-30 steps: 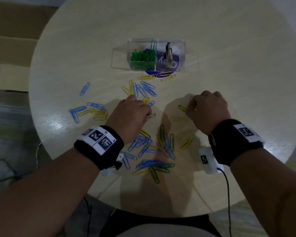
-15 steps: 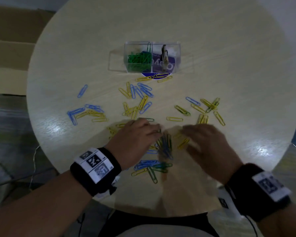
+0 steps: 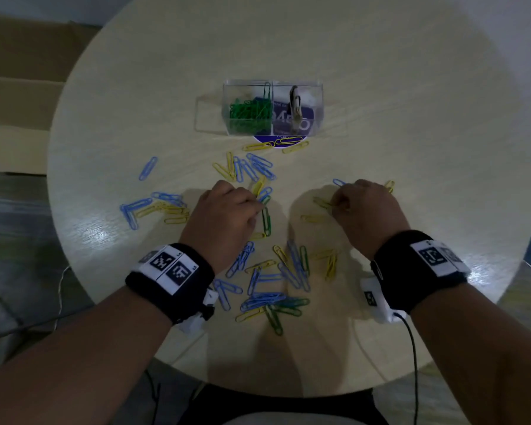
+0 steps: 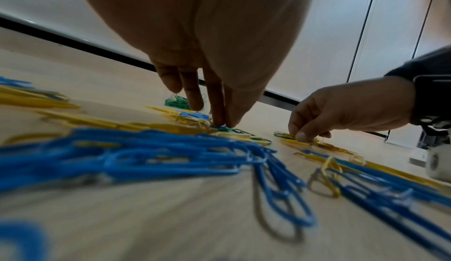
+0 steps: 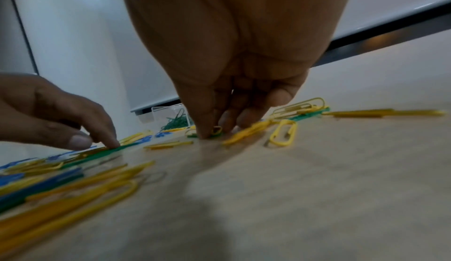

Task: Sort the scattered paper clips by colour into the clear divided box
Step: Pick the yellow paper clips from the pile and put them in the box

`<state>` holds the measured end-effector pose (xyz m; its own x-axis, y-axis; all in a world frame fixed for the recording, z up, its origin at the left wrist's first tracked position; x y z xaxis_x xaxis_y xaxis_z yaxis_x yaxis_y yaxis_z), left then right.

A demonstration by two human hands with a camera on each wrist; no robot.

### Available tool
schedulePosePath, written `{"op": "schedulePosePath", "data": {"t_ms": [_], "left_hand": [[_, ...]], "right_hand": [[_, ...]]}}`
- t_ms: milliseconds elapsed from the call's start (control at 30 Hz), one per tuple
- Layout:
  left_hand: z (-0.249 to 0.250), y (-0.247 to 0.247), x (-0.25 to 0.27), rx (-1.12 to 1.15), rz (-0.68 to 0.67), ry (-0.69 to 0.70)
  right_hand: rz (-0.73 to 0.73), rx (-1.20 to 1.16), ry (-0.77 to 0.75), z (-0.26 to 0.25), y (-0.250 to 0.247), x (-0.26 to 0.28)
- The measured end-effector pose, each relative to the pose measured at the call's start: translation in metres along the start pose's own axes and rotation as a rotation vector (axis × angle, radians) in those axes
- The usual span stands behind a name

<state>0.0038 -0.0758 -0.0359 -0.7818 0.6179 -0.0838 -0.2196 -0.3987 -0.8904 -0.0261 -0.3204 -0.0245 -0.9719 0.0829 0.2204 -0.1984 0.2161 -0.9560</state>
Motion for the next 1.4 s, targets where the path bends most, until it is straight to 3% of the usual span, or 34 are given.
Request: {"op": "schedulePosePath", "data": {"t_ms": [100,233,433,567,633,700,800,967,1200,1300,1400], "left_hand": [[-0.001,-0.001,-0.006,0.007,0.003,-0.042],[-0.001,-0.002,-0.008,0.013,0.007,-0.092],[0.003,0.0,-0.012,-0.002,-0.001,-0.148],[0.004,0.001,-0.014,-0.056,-0.029,-0.131],[0.006,-0.001,-0.014,-0.05,-0.026,-0.123],[0.007,-0.003,-0.013,-0.039,-0.035,-0.125],[0.009,-0.004,-0.014,-0.041,-0.056,-0.129],[0.011,-0.001,-0.021,-0.062,-0.056,-0.134],[0.018,0.003,-0.033,-0.014,-0.075,-0.119],[0.016,0.003,-0.035,0.04,-0.084,-0.198],[0.013,0.003,-0.037,0.139,-0.067,-0.29]], "right_hand": [[-0.053,-0.009,-0.058,-0.004,-0.001,0.0],[-0.022,-0.358,0.089,-0.002,-0.007,-0.001],[0.018,-0.578,0.176,0.01,-0.015,-0.013],[0.163,-0.28,0.264,0.063,-0.024,0.0],[0.193,-0.063,0.219,0.083,-0.021,0.011],[0.15,0.079,0.137,0.087,-0.012,0.024],[0.044,0.203,0.132,0.071,-0.002,0.041],[-0.002,0.217,0.126,0.052,0.006,0.042],[0.031,0.054,0.183,0.057,0.003,-0.002],[0.136,-0.085,0.262,0.064,0.0,-0.013],[0.078,-0.097,0.374,0.059,0.001,-0.021]]}}
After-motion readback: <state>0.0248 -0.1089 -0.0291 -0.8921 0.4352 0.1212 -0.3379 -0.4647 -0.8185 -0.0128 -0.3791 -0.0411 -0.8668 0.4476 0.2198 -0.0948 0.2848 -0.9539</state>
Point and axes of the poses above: each hand's wrist, its own x-axis away from the middle knuckle, its own y-axis out of the palm, z = x × y, the point moved 2 cm from there along -x, towards the middle knuckle, and after that the axes turned 11 degrees about x, right-handed, at the moved point
